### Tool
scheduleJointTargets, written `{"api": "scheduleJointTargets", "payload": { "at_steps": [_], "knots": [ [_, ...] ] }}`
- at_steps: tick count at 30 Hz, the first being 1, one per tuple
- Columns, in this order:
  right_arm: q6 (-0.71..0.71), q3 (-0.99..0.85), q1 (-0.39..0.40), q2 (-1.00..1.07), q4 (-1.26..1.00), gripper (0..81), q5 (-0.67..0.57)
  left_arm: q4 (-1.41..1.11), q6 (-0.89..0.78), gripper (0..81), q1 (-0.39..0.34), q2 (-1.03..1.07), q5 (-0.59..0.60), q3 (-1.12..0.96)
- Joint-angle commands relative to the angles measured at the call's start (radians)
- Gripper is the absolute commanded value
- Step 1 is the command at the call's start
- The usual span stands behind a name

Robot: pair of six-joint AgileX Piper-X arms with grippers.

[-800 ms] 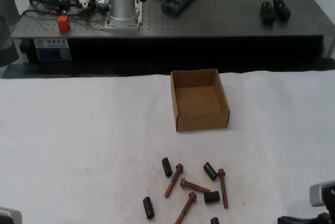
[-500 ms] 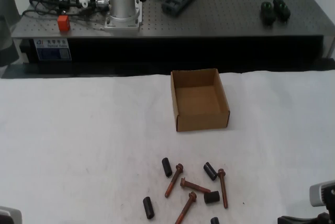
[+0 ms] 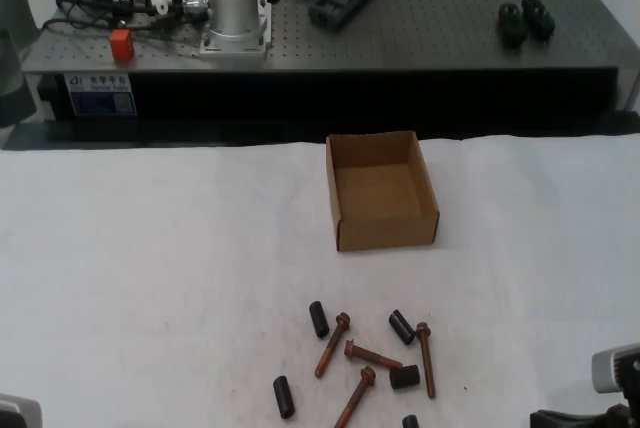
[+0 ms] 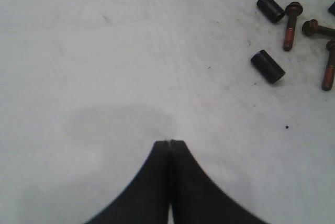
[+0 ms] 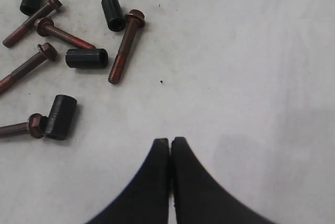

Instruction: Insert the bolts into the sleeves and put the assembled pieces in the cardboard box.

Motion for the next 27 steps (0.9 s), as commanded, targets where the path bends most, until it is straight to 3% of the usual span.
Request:
{"api": "scheduleJointTargets", "payload": {
  "at_steps": [1, 8, 11, 14, 19, 23, 27],
  "knots": [
    [0.007, -0.004, -0.004, -0.01, -0.054, 0.0, -0.007, -0.027, 0.005, 0.7, -0.003, -0.006, -0.004, -0.003],
    [0.288, -0.004, -0.004, -0.01, -0.211, 0.0, -0.054, -0.277, -0.053, 0.7, -0.003, -0.004, 0.01, -0.003],
    [0.278, -0.008, -0.004, 0.001, -0.36, 0.6, -0.122, -0.496, -0.045, 0.7, -0.003, 0.001, 0.058, -0.003],
    [0.27, -0.054, -0.004, 0.049, -0.392, 6.7, -0.141, -0.643, 0.028, 0.9, -0.003, 0.033, 0.108, -0.005],
    [0.197, -0.218, -0.004, 0.254, -0.294, 24.4, -0.129, -0.672, 0.102, 16.5, -0.003, 0.172, 0.113, -0.046],
    [0.139, -0.418, -0.004, 0.502, -0.099, 24.7, -0.105, -0.672, 0.112, 34.2, -0.003, 0.326, 0.113, -0.093],
    [0.085, -0.608, -0.004, 0.753, 0.085, 24.7, -0.078, -0.672, 0.112, 34.9, -0.003, 0.45, 0.113, -0.124]
  ]
}}
